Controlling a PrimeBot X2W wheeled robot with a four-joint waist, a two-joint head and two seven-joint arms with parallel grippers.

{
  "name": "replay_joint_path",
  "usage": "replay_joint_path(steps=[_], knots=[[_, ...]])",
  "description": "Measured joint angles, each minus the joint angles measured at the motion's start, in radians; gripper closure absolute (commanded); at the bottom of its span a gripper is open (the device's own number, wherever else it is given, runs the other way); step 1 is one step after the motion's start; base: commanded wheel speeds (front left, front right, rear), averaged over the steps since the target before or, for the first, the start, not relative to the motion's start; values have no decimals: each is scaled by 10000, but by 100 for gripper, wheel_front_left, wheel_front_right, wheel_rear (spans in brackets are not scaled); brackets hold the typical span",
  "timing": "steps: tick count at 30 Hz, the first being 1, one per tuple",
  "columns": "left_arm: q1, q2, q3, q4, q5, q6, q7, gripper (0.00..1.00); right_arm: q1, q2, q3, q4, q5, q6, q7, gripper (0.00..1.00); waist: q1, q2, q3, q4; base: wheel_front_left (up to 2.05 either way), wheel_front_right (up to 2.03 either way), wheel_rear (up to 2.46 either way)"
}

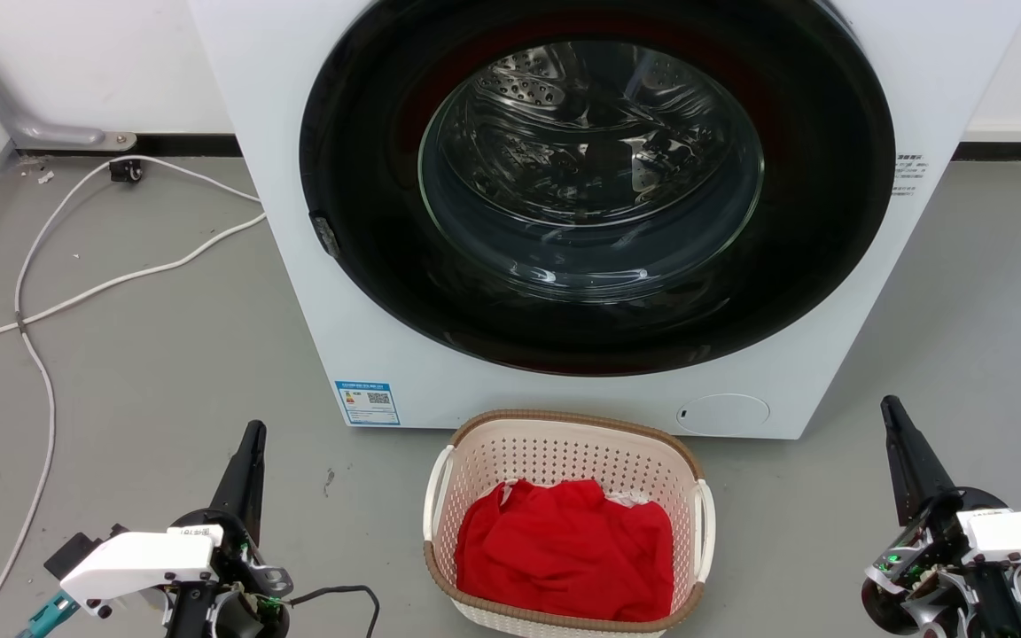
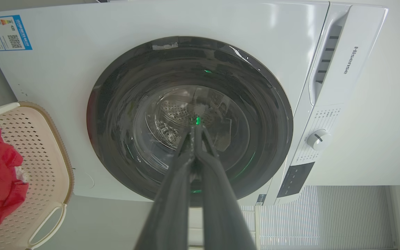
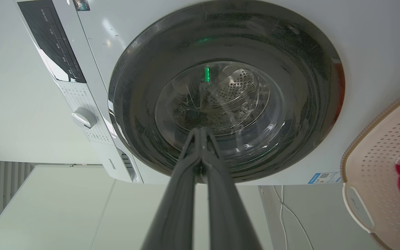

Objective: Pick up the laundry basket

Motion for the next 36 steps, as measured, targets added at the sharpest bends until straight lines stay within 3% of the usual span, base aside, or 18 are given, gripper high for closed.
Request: replay_joint_path(steps=[36], knots=[[-1,-21,25,2,58,0,15,100,-1,17,-25,2,-4,0,19,100,0,0,0,0,0,0,0]])
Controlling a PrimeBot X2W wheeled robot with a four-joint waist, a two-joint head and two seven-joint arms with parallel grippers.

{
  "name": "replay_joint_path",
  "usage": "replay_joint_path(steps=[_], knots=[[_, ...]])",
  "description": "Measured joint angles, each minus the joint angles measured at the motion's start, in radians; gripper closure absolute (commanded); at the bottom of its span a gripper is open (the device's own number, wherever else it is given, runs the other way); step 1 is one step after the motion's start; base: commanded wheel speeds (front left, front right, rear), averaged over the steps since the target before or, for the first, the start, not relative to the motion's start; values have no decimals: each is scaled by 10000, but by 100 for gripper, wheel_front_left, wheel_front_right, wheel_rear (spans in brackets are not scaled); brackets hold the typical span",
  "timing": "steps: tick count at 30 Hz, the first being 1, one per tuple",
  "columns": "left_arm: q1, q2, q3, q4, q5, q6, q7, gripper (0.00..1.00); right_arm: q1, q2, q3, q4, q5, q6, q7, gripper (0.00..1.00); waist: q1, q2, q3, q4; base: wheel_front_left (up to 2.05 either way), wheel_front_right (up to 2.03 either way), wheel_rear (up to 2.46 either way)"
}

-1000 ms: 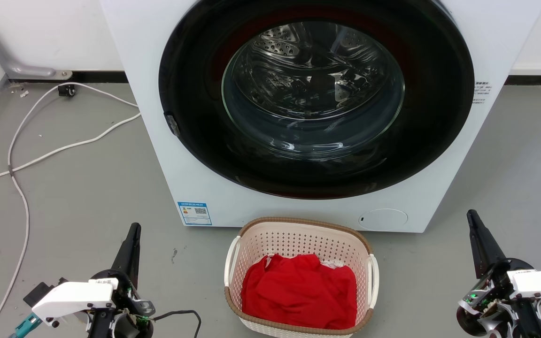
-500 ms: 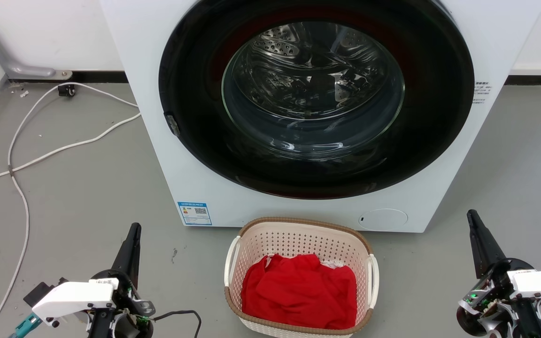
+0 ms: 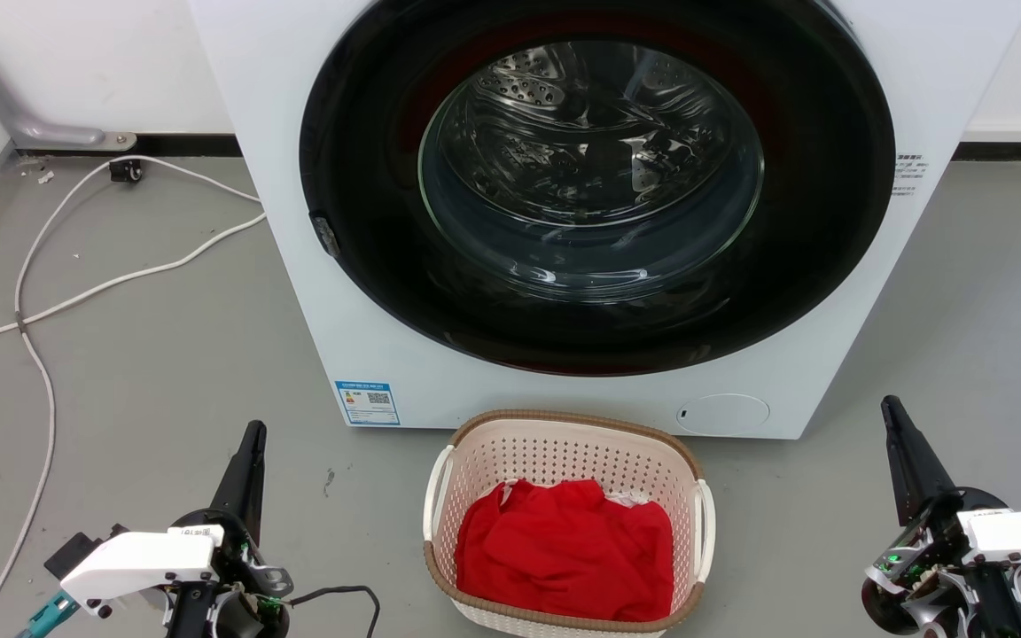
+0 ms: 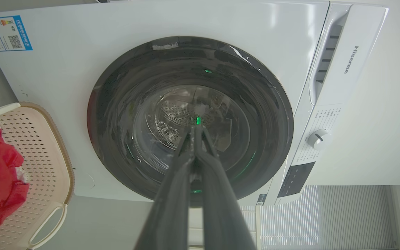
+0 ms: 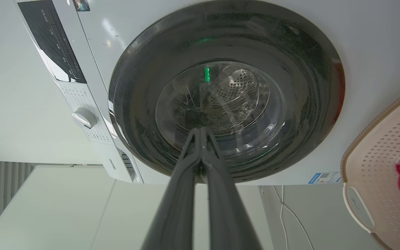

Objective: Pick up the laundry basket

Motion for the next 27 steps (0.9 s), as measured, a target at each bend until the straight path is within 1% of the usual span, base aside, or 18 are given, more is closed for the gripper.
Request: replay_joint_path(steps=[7,8,11,15,19,27], knots=[[-1,-4,4,0,0,0,0,100,-1,2,-4,0,0,0,0,100,0,0,0,0,0,0,0],[34,-12,-8,63,0,4,-2,0,37,4,0,63,4,0,-2,0,0,0,-1,0,0,0,0],[291,-59,-38,320,2,8,-10,0,309,29,12,318,2,-2,-15,0,0,0,0,0,0,0,0],[388,-69,-54,247,234,8,-196,0,428,40,8,337,-144,-4,-186,0,0,0,5,-5,0,0,0],[388,-67,-75,21,972,35,-397,0,430,42,-35,150,-966,-4,-397,0,0,0,18,-14,0,0,0],[397,-65,-326,-499,2732,372,-748,0,551,44,15,-485,-3080,-2,-771,0,0,0,53,-27,0,0,0]])
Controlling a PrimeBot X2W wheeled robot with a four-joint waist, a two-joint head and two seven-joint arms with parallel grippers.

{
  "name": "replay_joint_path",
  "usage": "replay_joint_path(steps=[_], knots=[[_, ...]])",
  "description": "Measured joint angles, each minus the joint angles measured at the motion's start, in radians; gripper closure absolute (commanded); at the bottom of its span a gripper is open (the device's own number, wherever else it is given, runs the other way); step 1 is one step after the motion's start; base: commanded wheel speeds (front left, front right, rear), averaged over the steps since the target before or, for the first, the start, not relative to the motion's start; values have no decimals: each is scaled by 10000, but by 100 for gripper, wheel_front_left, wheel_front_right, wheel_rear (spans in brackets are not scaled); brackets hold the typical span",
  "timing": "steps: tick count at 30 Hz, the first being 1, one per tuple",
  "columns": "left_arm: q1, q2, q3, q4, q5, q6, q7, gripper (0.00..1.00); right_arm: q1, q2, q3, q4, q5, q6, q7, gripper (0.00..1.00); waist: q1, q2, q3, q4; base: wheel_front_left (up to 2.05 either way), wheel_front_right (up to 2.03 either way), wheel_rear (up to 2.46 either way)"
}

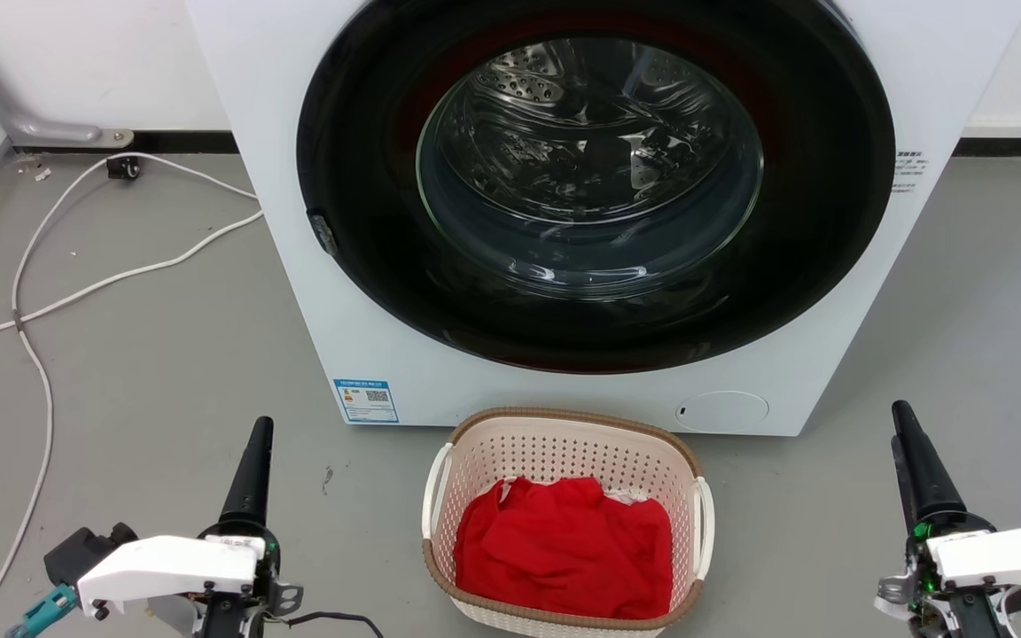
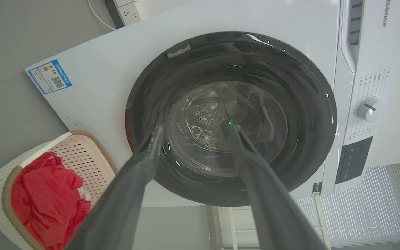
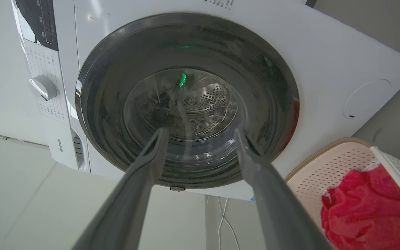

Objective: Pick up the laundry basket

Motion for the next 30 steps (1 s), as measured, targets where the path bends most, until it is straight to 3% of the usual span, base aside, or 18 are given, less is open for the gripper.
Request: replay_joint_path(steps=[10,30], knots=[[124,0,-374,-408,1981,345,-418,0,229,2,201,-445,-2495,0,-401,0,0,0,40,-22,0,0,0],[267,4,-796,-940,4861,775,-1124,0,501,2,428,-1055,-5948,0,-1116,0,0,0,140,-12,0,0,0]])
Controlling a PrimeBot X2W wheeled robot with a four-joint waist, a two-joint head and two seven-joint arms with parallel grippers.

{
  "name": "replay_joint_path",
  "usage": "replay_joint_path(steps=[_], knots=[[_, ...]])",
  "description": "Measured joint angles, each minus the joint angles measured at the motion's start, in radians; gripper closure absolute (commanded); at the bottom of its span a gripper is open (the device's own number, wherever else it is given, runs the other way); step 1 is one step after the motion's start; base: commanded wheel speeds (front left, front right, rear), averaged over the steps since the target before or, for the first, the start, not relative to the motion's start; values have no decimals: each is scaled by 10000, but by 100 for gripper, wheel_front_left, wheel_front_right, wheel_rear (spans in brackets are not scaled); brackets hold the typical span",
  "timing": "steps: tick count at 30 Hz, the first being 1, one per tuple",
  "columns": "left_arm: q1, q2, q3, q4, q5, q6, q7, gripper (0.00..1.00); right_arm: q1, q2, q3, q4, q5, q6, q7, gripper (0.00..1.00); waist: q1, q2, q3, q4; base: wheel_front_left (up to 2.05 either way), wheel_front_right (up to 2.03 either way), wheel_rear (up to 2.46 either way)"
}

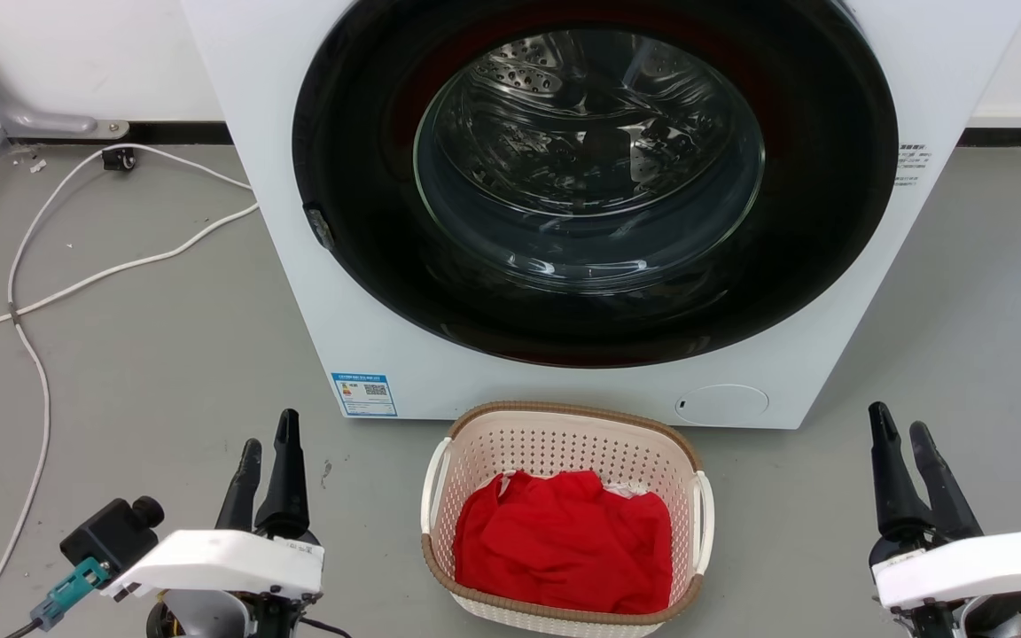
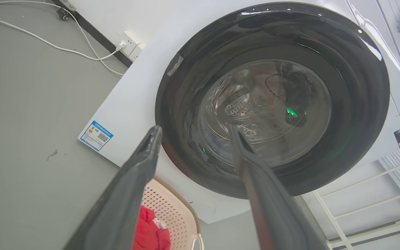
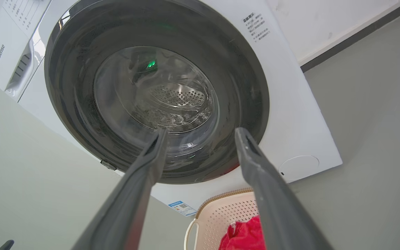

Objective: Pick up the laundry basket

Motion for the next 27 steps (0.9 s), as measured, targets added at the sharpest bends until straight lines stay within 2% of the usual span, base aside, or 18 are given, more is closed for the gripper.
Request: replay_joint_path(steps=[27], knots=[[293,4,-414,-477,3016,353,-788,0,443,0,67,-652,-3344,0,-750,0,0,0,40,-1,0,0,0]])
